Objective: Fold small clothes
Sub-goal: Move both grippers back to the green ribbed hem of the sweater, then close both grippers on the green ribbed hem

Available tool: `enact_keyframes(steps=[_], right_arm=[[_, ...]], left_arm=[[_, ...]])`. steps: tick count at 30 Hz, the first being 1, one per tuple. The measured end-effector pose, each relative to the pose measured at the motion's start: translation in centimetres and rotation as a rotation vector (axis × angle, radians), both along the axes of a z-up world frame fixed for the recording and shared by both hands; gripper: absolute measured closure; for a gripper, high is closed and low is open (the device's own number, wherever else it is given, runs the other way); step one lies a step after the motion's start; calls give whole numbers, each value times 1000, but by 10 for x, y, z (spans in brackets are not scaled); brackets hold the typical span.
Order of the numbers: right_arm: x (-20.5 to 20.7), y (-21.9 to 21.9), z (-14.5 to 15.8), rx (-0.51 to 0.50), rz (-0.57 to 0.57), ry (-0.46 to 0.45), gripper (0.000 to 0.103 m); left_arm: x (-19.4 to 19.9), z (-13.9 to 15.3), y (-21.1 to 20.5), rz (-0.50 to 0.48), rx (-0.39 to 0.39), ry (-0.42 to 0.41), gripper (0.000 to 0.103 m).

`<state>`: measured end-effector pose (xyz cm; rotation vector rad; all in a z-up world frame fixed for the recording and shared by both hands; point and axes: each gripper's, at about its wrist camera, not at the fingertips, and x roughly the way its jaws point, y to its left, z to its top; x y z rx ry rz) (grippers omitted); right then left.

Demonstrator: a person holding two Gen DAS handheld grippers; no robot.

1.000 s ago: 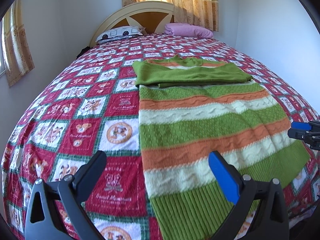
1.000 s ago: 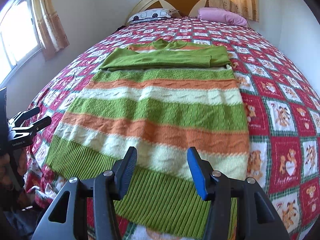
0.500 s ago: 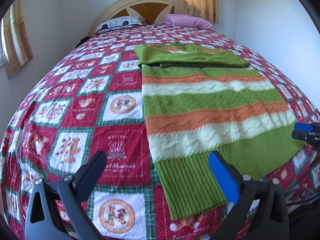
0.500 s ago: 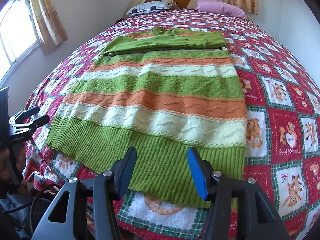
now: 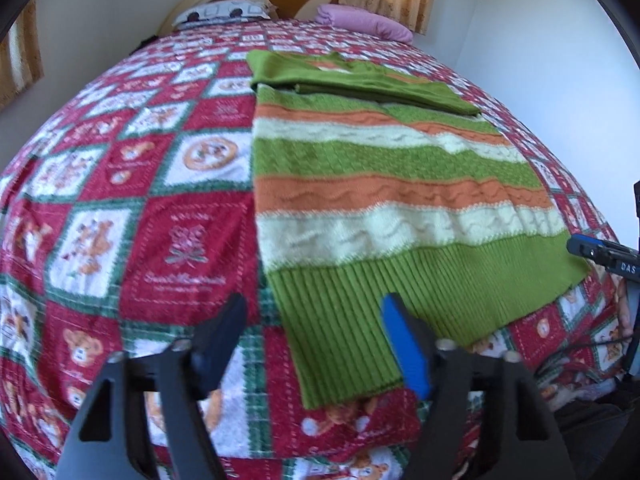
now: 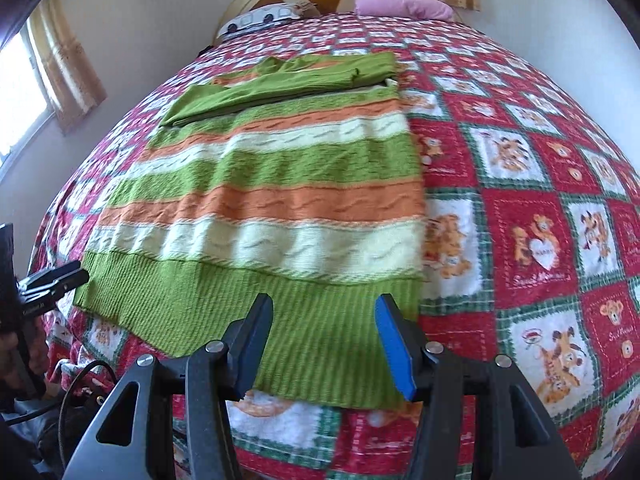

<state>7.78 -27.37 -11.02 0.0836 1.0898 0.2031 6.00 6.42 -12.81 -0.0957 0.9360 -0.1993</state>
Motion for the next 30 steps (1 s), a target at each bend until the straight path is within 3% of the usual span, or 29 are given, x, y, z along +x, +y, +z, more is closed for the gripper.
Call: enact_keyframes(steps=[8, 13, 15, 21, 23, 24, 25, 27, 28, 30], right_arm=[[-2, -21, -6, 11, -46, 30, 49], [-6, -27, -13, 41, -48, 63, 49], [-9, -27, -15, 49, -40, 74, 49], [-13, -30, -20, 69, -38, 75, 50], [-14, -28, -20, 69, -19, 74, 68], [-15, -27, -20, 75, -15, 72, 73], [-15, -28, -20, 79, -12, 69, 85], [-16, -27, -18, 104, 4, 63, 92], [-17, -28, -16, 110, 6, 53, 93], [-19, -29, -7, 123, 15, 20, 93]], left_arm=[[0, -13, -2, 0, -22, 27, 48], [-2, -10, 0, -7, -21, 4, 91], [-3, -7, 1, -11, -20, -8, 96], [0, -3, 5, -5, -41, -16, 96], [1, -7, 4, 8, -34, -4, 93], [2, -9, 4, 19, -40, 2, 87], [2, -9, 3, 21, -47, 9, 77], [2, -9, 3, 12, -59, 17, 71], [1, -9, 1, -7, -50, 7, 92], [-2, -4, -2, -27, -15, -20, 98]])
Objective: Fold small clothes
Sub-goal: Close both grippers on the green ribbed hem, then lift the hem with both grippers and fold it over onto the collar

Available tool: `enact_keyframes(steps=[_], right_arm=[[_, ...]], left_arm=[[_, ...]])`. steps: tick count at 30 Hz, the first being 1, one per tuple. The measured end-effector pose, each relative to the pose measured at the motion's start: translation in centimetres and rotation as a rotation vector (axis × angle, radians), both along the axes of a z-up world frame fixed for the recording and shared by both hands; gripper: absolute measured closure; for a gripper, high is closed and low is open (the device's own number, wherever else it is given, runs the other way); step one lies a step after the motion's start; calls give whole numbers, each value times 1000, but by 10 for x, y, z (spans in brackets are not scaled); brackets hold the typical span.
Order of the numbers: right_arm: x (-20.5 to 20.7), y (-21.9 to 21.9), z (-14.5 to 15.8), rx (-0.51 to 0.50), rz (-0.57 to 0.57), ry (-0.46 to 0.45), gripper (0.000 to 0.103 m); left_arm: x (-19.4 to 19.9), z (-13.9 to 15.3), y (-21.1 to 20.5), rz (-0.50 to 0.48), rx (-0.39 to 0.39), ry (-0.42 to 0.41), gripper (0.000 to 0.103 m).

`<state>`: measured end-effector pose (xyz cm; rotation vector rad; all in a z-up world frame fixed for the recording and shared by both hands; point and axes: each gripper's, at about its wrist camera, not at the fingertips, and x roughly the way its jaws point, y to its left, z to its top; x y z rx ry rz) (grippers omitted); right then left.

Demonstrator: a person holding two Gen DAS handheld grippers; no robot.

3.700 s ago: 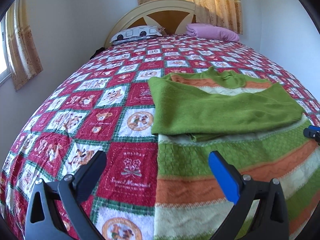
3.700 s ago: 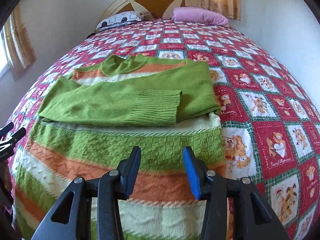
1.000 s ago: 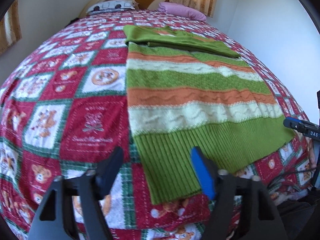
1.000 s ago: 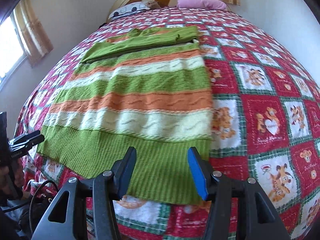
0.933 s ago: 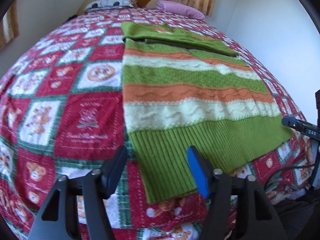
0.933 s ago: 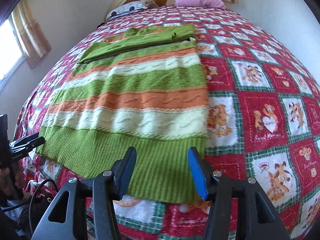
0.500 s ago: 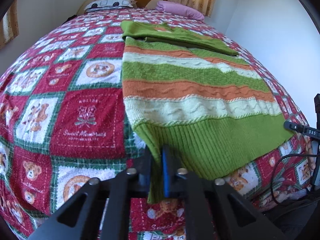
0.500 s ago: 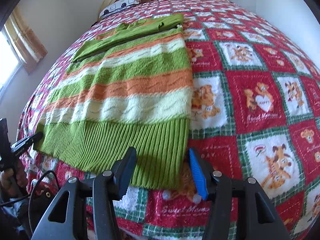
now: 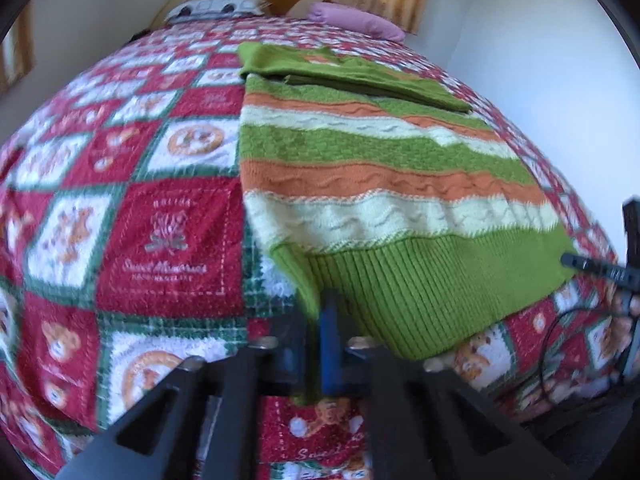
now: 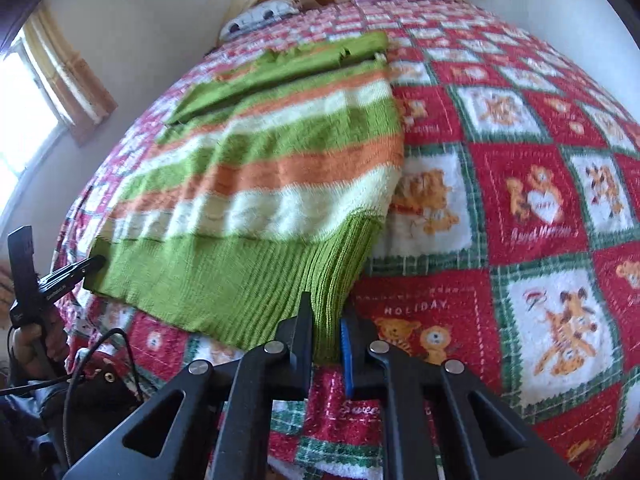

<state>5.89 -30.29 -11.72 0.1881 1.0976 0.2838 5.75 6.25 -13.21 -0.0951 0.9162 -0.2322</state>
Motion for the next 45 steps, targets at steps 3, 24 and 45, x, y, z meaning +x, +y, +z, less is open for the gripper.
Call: enact_keyframes(steps=[3, 24, 45], right_arm=[[-6, -10, 22, 43, -20, -80, 93], [30, -7, 103, 89, -48, -331, 94], [210, 10, 156, -31, -92, -451, 94]], left_arm=[[-2, 14, 9, 4, -36, -35, 98], [38, 81, 33, -1, -89, -201, 99], [199, 154, 42, 98, -39, -318, 99]])
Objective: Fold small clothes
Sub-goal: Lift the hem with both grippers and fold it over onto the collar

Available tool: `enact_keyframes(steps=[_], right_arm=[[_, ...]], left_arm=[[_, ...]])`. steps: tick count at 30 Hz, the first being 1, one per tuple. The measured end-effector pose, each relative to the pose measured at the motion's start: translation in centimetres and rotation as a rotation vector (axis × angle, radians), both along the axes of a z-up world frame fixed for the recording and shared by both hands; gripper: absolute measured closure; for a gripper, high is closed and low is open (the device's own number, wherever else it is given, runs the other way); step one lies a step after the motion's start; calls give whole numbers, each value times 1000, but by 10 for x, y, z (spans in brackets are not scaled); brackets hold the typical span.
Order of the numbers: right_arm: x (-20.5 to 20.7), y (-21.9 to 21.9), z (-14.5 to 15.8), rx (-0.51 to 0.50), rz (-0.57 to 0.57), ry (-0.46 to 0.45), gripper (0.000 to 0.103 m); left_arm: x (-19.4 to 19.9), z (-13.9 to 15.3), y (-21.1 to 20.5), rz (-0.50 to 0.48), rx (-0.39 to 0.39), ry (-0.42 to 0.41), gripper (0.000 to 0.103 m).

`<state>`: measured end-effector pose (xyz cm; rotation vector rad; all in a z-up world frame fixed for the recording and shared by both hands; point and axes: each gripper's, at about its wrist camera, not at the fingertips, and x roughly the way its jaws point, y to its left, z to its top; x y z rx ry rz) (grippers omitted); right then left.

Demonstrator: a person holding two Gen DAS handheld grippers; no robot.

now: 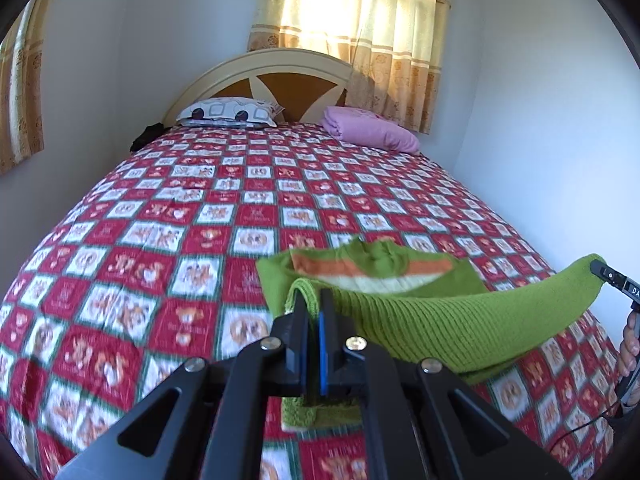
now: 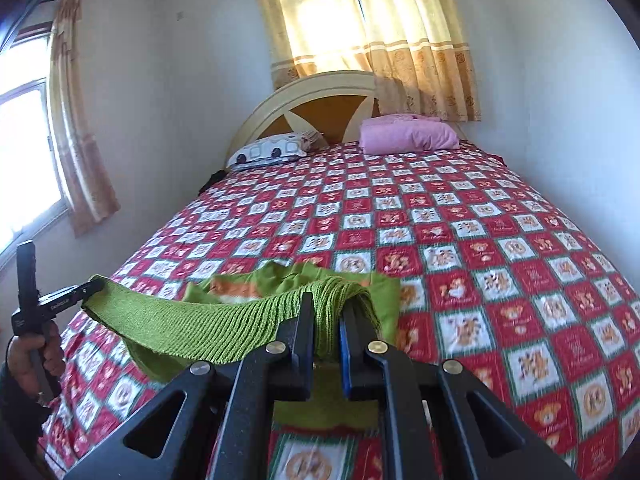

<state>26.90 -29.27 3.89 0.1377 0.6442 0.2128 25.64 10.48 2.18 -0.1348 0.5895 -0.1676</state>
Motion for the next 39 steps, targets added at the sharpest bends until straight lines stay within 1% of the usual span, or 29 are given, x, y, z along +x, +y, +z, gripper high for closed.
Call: enact_keyframes(steps=[4, 7, 8, 10, 11, 12, 13, 14, 15, 16, 17, 18, 19, 20, 21, 22, 23, 24, 26, 28, 30, 31, 32, 33, 34, 35, 37, 39], right_arm=[[40, -1, -11, -17, -21, 33, 94], [74, 0, -30, -33, -38, 73, 94], [87, 1, -39, -38, -42, 90, 94], [111, 2, -58, -48, -52, 124, 94], [126, 2, -73, -46, -61, 148, 94], [142, 3, -90, -33, -53, 191, 94], [155, 4, -104, -29, -51, 218, 92], [167, 3, -119, -36, -68, 243, 86], [176, 4, -132, -61, -88, 270, 79], [180, 4, -139, -90, -101, 285, 59], [178, 5, -144, -123, -112, 281, 48], [172, 5, -144, -143, -104, 266, 47], [166, 7, -144, -164, -83, 260, 46], [159, 10, -145, -204, -58, 264, 46], [152, 13, -146, -246, -45, 269, 46], [150, 14, -147, -268, -35, 273, 45], [146, 16, -150, -292, -11, 281, 45], [145, 20, -154, -319, 10, 292, 44], [152, 24, -163, -373, 5, 311, 44], [163, 24, -170, -392, -10, 327, 44], [172, 13, -176, -386, -72, 356, 44], [173, 8, -176, -369, -97, 367, 44], [171, -1, -176, -330, -118, 384, 44], [166, -10, -176, -285, -122, 403, 44], [161, -12, -176, -279, -121, 411, 44], [153, -16, -176, -291, -120, 415, 44], [143, -18, -175, -287, -106, 421, 44], [131, -23, -170, -253, -113, 422, 44]], left_arm=[[38, 0, -5, 11, 31, 20, 99], [67, -8, -12, 15, 65, 44, 99], [77, -13, -15, 7, 75, 55, 99], [99, -28, -20, 21, 106, 80, 99], [108, -36, -23, 21, 117, 92, 99], [121, -49, -27, 30, 145, 114, 99], [133, -62, -30, 39, 162, 136, 98], [140, -71, -34, 38, 176, 153, 97], [152, -89, -38, 65, 221, 186, 92], [159, -100, -39, 101, 255, 201, 90], [163, -107, -41, 128, 284, 211, 89], [163, -110, -40, 139, 290, 215, 85], [159, -110, -39, 141, 278, 211, 75], [149, -108, -36, 140, 264, 184, 66], [138, -104, -35, 143, 273, 150, 43], [130, -101, -35, 148, 290, 125, 23], [116, -98, -35, 157, 329, 82, 20], [109, -96, -38, 145, 352, 60, 20], [101, -99, -49, 93, 413, 57, 19], [104, -102, -54, 107, 456, 55, 19], [110, -104, -52, 131, 462, 53, 19], [114, -104, -48, 163, 460, 61, 19], [116, -103, -44, 186, 446, 66, 19], [116, -103, -40, 190, 422, 72, 19], [113, -102, -34, 191, 392, 76, 19], [110, -103, -29, 197, 383, 72, 18], [104, -106, -23, 216, 395, 65, 7], [104, -113, -14, 254, 419, 81, 6]])
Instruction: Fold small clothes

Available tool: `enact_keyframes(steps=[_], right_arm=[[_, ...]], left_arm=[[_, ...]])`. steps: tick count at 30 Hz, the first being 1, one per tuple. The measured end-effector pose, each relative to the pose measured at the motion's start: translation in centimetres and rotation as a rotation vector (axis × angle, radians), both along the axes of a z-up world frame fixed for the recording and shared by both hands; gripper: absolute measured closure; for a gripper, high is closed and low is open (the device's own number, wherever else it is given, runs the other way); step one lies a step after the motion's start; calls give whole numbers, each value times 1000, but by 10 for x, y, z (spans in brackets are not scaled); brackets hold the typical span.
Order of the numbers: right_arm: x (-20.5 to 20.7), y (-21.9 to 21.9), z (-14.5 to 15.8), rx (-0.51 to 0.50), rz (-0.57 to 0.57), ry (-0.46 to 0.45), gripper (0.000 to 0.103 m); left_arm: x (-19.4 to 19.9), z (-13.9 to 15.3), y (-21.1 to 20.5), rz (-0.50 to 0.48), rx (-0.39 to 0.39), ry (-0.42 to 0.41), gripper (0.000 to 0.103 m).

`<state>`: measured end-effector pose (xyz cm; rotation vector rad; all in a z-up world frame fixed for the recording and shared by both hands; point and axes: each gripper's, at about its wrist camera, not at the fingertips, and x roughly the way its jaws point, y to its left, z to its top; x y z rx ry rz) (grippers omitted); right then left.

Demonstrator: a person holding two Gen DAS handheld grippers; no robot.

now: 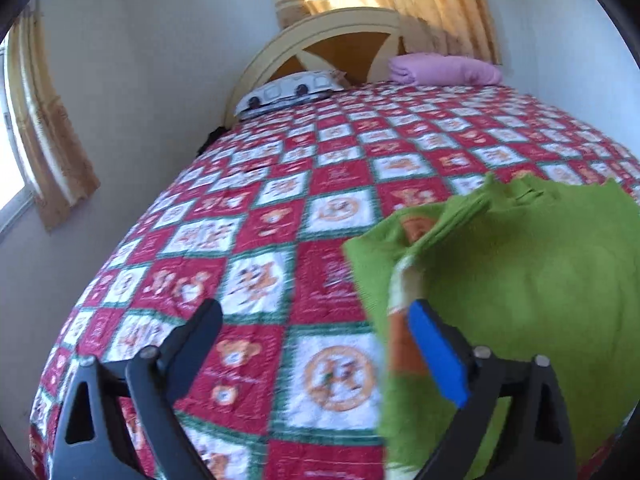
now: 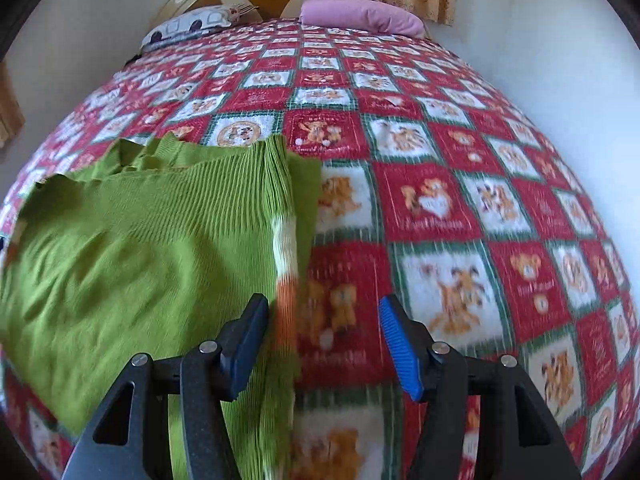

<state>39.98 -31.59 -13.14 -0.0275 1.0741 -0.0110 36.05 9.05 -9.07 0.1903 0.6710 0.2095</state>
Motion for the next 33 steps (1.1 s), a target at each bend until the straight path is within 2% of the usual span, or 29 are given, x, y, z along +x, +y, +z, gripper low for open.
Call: enact_keyframes(steps=[3, 5, 7, 10, 11, 12, 14, 15, 18, 20, 26, 28, 30, 31, 32, 33], right_arm=[[-16, 3, 15, 23, 3, -30, 44], [-24, 11, 20, 33, 24, -39, 44], [-29, 21, 22, 28, 59, -40, 44], [-32, 31, 17, 21, 84, -30, 44], [-32, 30, 14, 28, 77, -26, 44], [-34, 28, 13, 39, 70, -21, 44], [-38, 23, 12, 53, 56, -19, 44], [-42, 19, 11, 54, 52, -19, 44], [-53, 10, 10, 60, 44, -8, 44], [-63, 2, 9, 79, 37, -2, 44], [-90, -14, 12, 157, 20, -4, 44], [-94, -14, 11, 170, 29, -3, 45], [-93, -12, 7, 184, 35, 3, 50], [-91, -13, 5, 197, 32, 2, 56], [-89, -12, 3, 216, 28, 4, 68], [-88, -11, 1, 226, 35, 14, 76]], left_arm=[[10, -3, 8, 44, -33, 28, 9], [9, 7, 1, 10, -51, -7, 10], [7, 19, -18, -64, -56, -45, 6], [21, 21, -37, -103, -40, -29, 4], [34, 17, -43, -103, -22, 5, 3], [44, 13, -43, -77, -6, 28, 3], [68, 2, -31, 44, 65, 58, 3], [77, -2, -20, 94, 60, 78, 3], [86, -15, 20, 198, -44, 141, 4], [76, -19, 33, 188, -90, 158, 4], [-17, -6, 43, 41, -321, 106, 4], [-42, -5, 35, -5, -337, 91, 4], [-65, -11, 25, -61, -343, 103, 6], [-66, -12, 22, -73, -344, 109, 12], [-69, -16, 19, -90, -344, 117, 16], [-68, -22, 14, -102, -334, 131, 27]])
